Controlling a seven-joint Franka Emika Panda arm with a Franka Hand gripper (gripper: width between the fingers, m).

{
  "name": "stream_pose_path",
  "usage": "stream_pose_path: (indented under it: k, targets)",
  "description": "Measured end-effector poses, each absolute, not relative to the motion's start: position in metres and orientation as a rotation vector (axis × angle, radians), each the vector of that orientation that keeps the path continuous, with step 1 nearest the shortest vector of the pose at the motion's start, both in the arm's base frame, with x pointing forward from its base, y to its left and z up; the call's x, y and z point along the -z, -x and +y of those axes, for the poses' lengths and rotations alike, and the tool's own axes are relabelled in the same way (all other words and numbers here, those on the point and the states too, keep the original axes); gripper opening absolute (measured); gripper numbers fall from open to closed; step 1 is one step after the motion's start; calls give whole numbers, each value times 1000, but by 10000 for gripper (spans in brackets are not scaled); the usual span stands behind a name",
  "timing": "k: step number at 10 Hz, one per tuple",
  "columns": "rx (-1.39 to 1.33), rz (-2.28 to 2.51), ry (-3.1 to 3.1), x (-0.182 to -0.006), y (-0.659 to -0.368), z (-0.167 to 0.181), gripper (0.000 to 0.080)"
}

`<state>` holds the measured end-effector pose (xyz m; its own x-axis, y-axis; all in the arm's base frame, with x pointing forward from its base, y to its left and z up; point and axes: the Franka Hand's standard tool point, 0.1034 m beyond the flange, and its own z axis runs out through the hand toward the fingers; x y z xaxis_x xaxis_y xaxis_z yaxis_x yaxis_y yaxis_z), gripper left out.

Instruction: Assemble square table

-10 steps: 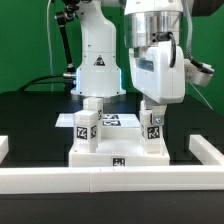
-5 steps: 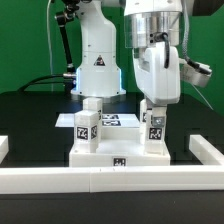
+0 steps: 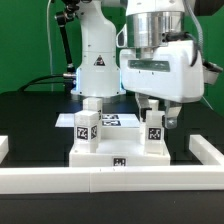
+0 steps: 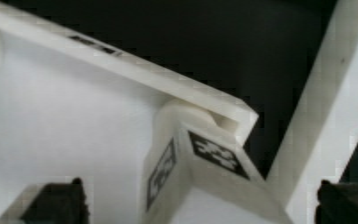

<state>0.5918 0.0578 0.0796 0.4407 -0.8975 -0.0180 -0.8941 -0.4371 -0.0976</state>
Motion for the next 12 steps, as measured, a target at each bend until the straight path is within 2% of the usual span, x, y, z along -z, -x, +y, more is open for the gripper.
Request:
stream_pose_path:
  k: [6,12]
  targets:
    - [95,921,2919,-81,-594,52,649]
    - [113,491,3031,-81,-594,51,649]
